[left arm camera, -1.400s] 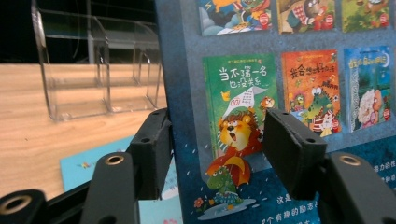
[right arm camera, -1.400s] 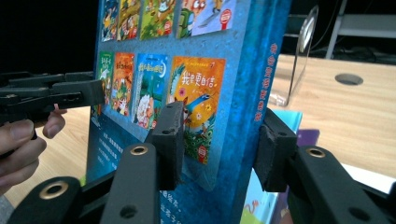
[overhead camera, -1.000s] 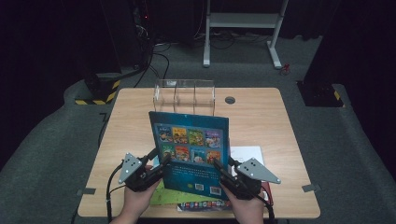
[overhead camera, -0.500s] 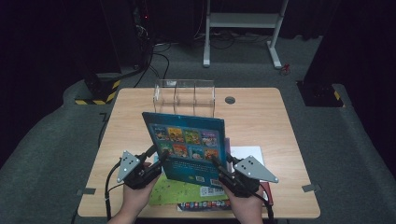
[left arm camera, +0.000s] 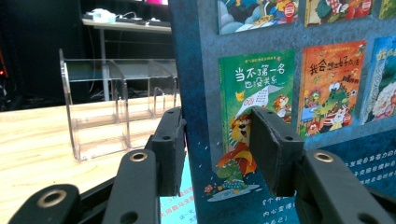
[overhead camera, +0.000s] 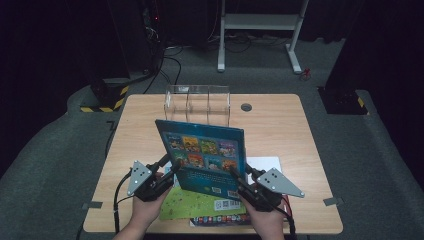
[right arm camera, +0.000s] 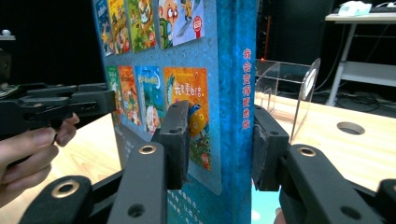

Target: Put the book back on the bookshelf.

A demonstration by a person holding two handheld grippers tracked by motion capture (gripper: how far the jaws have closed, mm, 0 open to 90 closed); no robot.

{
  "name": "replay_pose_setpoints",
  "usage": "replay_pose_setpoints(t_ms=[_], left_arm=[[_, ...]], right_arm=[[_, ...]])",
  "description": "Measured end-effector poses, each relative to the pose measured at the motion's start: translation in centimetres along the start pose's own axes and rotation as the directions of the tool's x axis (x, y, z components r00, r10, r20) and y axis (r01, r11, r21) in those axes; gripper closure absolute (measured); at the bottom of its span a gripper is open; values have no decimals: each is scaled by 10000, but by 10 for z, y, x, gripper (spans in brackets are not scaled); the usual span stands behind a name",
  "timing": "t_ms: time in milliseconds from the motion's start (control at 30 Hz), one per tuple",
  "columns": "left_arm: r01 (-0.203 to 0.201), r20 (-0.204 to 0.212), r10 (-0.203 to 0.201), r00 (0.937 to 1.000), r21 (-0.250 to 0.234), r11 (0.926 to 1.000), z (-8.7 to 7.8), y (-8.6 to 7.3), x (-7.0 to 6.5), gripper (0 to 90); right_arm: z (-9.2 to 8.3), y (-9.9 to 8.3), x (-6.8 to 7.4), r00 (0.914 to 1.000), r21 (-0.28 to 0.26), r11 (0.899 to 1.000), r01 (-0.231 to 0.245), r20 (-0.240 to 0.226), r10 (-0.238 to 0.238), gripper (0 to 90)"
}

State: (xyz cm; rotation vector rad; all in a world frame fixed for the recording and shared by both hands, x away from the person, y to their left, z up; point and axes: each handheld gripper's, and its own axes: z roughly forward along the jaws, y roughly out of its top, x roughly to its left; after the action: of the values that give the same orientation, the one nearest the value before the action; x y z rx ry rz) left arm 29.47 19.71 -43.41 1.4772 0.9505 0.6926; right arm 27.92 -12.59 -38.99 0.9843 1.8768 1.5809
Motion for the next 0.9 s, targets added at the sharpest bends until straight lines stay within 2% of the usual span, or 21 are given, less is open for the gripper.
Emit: replay_pose_setpoints(t_ms=[167,233,333,400,500,533,600,700,900], left_arm=[[-11,270,12,9996,-36,10000,-1,-1,3,563],[2,347,-1,9994,-25,10000,-1,-1,5,573],[-125,478,123,9988,38,9999,-2,0,7,581],[-172,709,167,9973,70,9998,-1,1,9,581],[-247,1238,243,9920,21,9997,1,0,10,579],[-254,1262,251,9917,7,9997,2,0,9,577],[-241,1323,239,9909,1,9997,3,0,10,576],[-211,1453,214,9892,-31,9998,3,0,12,577],[-385,1438,377,9889,31,9993,2,-1,12,574]], right_arm=[[-4,-5,1,9989,-169,9998,79,-463,-86,592],[-4,-6,0,9968,-182,9998,84,-791,-98,563],[-3,-6,0,9955,-179,9998,60,-944,-77,542],[-2,-6,1,9927,-129,9998,133,-1200,-148,514],[-1,-7,3,9873,-112,9993,369,-1540,-382,570],[0,-7,5,9869,-111,9988,482,-1534,-493,593],[0,-8,6,9917,-96,9984,548,-1158,-556,649],[0,-7,3,9884,-23,9987,505,-1430,-504,671],[-1,-6,2,9866,49,9985,538,-1547,-524,682]])
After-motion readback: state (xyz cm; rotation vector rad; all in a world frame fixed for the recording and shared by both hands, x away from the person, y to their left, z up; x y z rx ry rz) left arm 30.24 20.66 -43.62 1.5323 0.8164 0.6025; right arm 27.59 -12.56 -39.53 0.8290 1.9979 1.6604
